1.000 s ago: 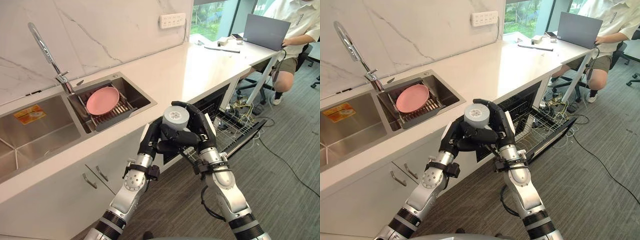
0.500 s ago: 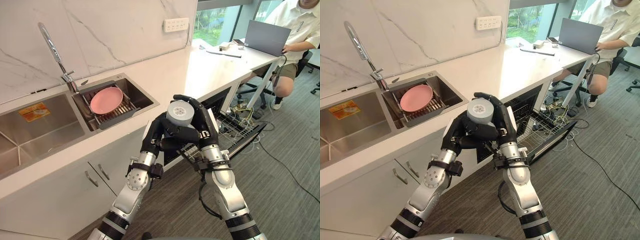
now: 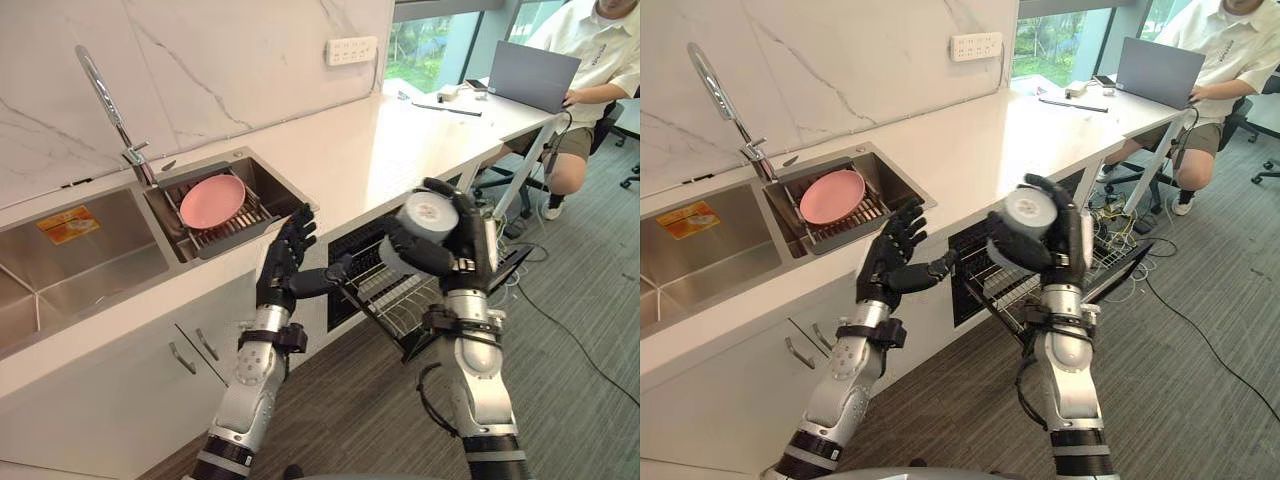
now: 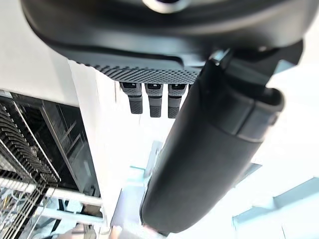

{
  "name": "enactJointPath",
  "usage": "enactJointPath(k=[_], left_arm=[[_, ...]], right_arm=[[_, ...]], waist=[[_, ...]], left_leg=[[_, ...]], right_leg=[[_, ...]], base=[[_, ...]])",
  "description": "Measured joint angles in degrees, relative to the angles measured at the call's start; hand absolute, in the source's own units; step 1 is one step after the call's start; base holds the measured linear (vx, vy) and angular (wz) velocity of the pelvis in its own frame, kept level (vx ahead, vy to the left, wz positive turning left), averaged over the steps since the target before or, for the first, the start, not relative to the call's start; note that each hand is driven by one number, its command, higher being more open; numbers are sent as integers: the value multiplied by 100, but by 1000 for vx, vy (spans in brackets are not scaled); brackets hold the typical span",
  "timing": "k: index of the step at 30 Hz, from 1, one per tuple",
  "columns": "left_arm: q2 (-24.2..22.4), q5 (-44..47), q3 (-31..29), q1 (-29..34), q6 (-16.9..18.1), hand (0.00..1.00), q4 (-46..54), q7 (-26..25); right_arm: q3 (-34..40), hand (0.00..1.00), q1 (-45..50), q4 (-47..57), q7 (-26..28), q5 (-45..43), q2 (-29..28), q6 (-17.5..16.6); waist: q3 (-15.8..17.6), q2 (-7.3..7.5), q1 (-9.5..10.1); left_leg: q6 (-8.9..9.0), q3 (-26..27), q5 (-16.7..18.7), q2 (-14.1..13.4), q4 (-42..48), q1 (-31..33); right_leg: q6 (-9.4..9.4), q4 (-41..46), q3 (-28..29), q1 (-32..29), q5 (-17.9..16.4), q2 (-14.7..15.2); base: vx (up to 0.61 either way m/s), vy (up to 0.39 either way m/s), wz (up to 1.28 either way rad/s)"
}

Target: Walk over to the sink, pick up the cup, carry it to the dishwasher, place the cup inside the dishwasher, then close the dishwasher door

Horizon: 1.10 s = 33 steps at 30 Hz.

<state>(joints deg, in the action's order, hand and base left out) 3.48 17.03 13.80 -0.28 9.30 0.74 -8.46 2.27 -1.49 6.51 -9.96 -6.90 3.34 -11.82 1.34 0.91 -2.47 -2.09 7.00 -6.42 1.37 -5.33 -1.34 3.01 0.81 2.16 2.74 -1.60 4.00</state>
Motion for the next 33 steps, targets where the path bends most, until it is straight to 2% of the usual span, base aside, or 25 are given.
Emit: enactJointPath(k=[8,17,20,27,33], left_arm=[[-1,212,47,232,0,90,6,205],[87,327,-98,1548,-16,90,15,891],[189,321,-277,1835,-26,90,-395,1030],[456,82,-626,1988,-86,90,-1719,1143],[518,-271,-1322,1838,-92,90,-2892,1076]], right_arm=[[25,30,56,169,-50,380,0,-1],[671,30,618,-352,133,448,201,35],[868,30,687,-855,194,449,348,55],[872,30,643,-1727,281,448,639,152],[865,30,64,-2211,184,491,993,195]], waist=[[0,0,2],[3,4,4],[3,3,15],[51,1,26],[578,-81,144]], left_leg=[[5,-1,4,-1,1,13],[20,-4,17,-6,-3,46],[66,-19,48,-24,-3,123],[95,-198,22,-16,0,347],[37,-291,-22,6,31,531]], right_leg=[[6,-13,0,0,5,1],[32,-20,-5,-19,-11,3],[58,-22,-20,-90,-34,19],[51,-84,-228,-202,-49,21],[9,-89,-328,-310,-6,33]], base=[[0,0,0],[0,0,0],[-2,1,1],[12,-7,15],[44,-4,9]])
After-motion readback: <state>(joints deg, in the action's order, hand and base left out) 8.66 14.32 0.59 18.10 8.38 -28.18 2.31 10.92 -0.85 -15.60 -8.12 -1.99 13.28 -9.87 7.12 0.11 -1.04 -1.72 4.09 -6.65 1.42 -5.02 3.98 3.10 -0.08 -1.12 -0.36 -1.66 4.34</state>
